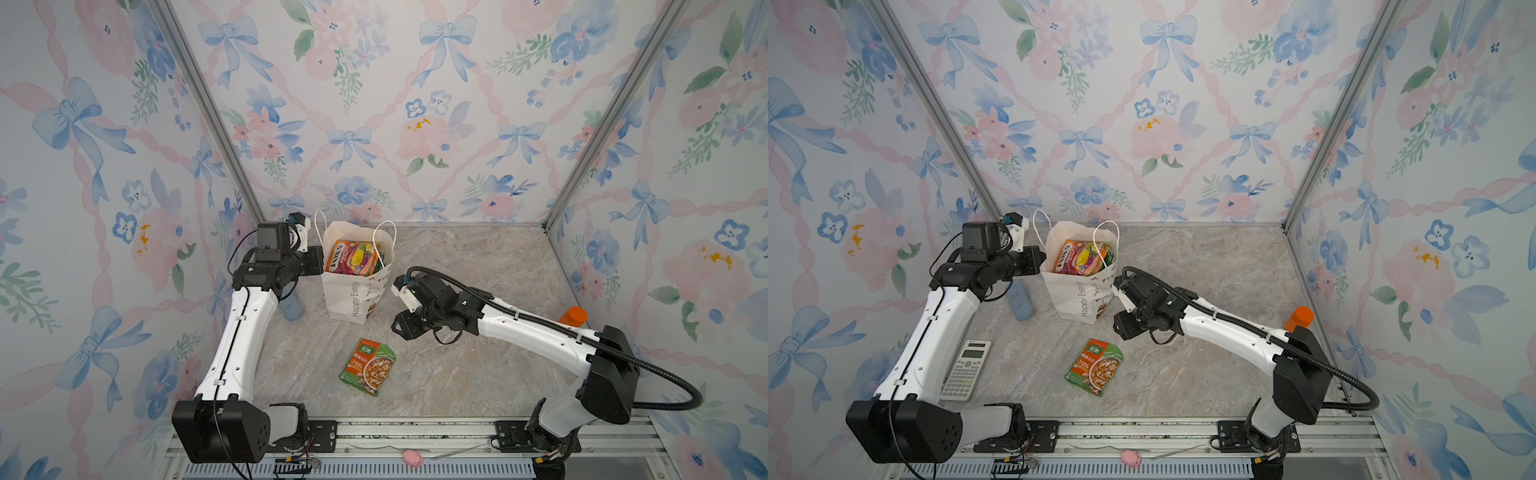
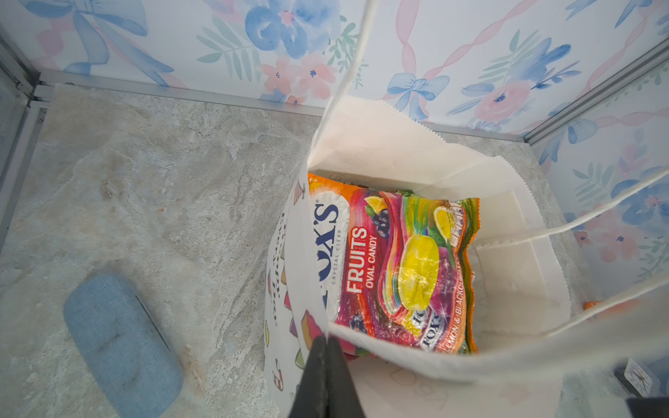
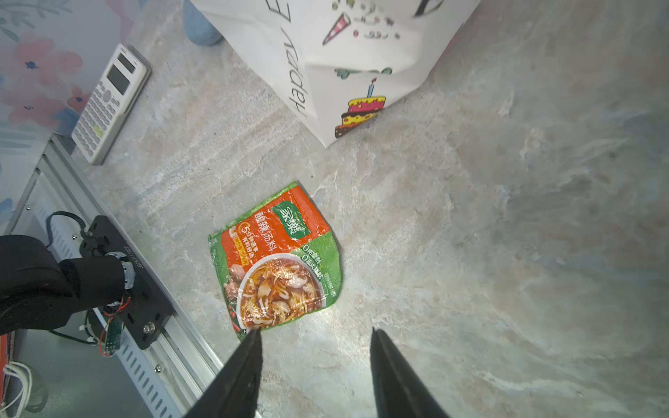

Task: Place the snacks into the paper bag
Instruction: Pick up the snack from the bottom-center of the table.

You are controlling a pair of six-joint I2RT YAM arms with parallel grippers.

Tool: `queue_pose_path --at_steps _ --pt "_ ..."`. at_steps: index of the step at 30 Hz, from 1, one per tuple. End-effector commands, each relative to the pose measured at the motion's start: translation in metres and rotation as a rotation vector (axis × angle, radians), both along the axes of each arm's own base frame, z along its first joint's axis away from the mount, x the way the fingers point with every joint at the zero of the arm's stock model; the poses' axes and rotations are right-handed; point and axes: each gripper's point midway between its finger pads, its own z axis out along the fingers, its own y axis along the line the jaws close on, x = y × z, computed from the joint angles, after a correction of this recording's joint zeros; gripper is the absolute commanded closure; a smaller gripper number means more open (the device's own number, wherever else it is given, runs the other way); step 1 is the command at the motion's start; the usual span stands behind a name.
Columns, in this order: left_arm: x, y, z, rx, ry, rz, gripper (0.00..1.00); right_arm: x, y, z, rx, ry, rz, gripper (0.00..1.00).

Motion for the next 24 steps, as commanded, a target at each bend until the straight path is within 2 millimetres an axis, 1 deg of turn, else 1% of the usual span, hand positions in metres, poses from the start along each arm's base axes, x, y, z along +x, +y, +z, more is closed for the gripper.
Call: queue_pose_path --at_steps 1,5,10,12,17,24 --pt "-0.002 -0.001 0.019 -0.021 -0.064 -0.006 1.0 -0.004 0.008 -0.041 -0.058 0.055 0.003 0.5" --pt "-0.001 -0.002 0.018 -0.025 -0.06 -0.01 1.0 -0.009 0.019 -0.074 -0.115 0.106 0.041 0.51" --pt "-0.001 -0.003 0.019 -0.025 -0.063 -0.013 1.0 -0.011 0.029 -0.1 -0.16 0.131 0.076 0.51" --pt "-0.002 -0.003 0.019 -0.025 -0.064 -0.013 1.0 -0.013 0.033 -0.105 -0.167 0.143 0.083 0.51" --pt "-0.002 -0.003 0.019 -0.023 -0.063 -0.01 1.0 -0.015 0.039 -0.11 -0.171 0.147 0.092 0.5" --pt "-0.002 -0.003 0.019 -0.022 -0.063 -0.011 1.0 -0.013 0.034 -0.12 -0.239 0.116 0.083 0.49"
